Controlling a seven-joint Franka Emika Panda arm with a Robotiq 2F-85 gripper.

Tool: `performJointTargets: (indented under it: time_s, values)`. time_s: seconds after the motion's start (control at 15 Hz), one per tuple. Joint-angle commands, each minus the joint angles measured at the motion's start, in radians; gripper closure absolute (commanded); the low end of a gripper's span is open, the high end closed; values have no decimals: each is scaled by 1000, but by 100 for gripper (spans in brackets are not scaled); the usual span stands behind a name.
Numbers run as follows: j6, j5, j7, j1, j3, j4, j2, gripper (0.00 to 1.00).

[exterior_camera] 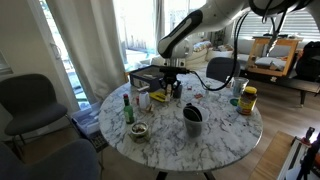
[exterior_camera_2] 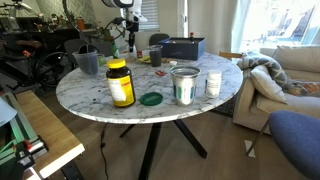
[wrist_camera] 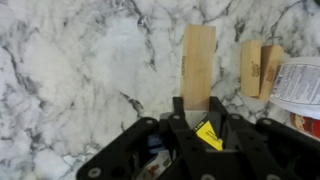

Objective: Pick up the wooden block on the table top and put it on the wooden block that is on top of the white bottle

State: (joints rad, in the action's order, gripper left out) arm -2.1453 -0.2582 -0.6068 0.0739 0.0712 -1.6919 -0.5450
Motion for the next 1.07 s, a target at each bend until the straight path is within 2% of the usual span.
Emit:
performJointTargets:
  time_s: [0.0, 0.13, 0.27, 0.47, 0.67, 0.73, 0.8, 0.87, 0.93, 1.0]
  values:
    - [99, 4, 20, -23, -7, -73, 147, 92]
    - [61, -17, -10, -23, -6, -76, 192, 92]
    - [-50, -12, -68, -14, 1, -80, 211, 92]
    - [-161, -43, -130, -20, -13, -58, 187, 92]
    - [-175, -137, -89, -41, -60, -41, 153, 92]
    - [-152, -76, -115, -26, -34, -39, 173, 92]
    - [-153, -81, -115, -25, -38, -38, 167, 70]
    - [-153, -80, -115, -24, -39, -37, 166, 70]
    - [-153, -79, -115, -24, -38, -35, 166, 92]
    - [-136, -115, -154, -25, -47, -7, 155, 92]
